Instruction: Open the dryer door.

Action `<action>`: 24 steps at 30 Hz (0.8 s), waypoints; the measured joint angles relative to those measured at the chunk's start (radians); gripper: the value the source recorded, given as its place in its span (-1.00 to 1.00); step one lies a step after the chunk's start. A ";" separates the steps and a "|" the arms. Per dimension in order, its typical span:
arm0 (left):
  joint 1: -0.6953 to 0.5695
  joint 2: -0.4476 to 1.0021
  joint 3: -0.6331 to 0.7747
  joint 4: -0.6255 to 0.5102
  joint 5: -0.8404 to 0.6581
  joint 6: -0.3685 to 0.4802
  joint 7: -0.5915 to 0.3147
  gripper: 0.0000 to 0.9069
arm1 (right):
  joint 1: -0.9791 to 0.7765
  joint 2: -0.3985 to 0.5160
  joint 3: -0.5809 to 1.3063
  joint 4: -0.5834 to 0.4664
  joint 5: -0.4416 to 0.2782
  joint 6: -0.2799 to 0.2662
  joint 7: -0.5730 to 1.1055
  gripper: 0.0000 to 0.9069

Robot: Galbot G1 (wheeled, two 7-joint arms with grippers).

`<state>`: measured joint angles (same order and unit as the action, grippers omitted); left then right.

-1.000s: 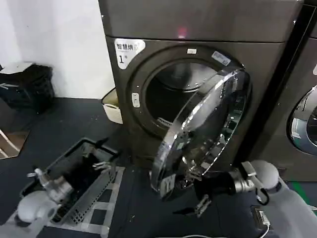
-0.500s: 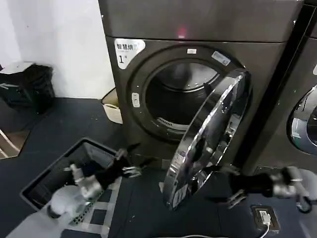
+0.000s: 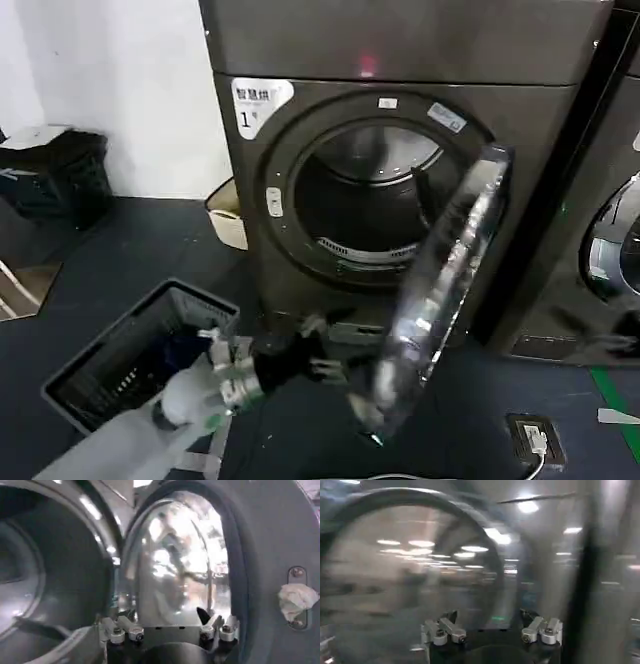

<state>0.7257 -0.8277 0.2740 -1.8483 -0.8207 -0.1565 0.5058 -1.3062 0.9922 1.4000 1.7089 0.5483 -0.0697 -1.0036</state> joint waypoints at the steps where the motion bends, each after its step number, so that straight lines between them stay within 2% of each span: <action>1: -0.007 -0.001 0.015 -0.006 -0.001 0.001 0.000 1.00 | -0.010 0.013 0.031 0.015 -0.012 -0.007 0.043 1.00; 5: -0.049 -0.013 0.085 -0.015 -0.004 0.001 -0.002 1.00 | -0.049 0.060 0.139 0.081 -0.050 -0.048 0.224 1.00; 10: -0.119 -0.057 0.188 0.021 0.000 -0.002 -0.007 1.00 | -0.114 0.134 0.273 0.180 -0.056 -0.119 0.486 1.00; 19: -0.257 -0.220 0.325 0.145 0.015 -0.025 -0.027 1.00 | -0.218 0.191 0.488 0.283 -0.047 -0.158 0.529 1.00; 24: -0.313 -0.323 0.383 0.233 0.020 -0.041 -0.027 1.00 | -0.249 0.196 0.585 0.316 -0.088 -0.188 0.627 1.00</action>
<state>0.4124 -1.1508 0.6565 -1.6157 -0.8003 -0.1979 0.4786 -1.5547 1.1877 1.9847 2.0248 0.4604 -0.2580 -0.3768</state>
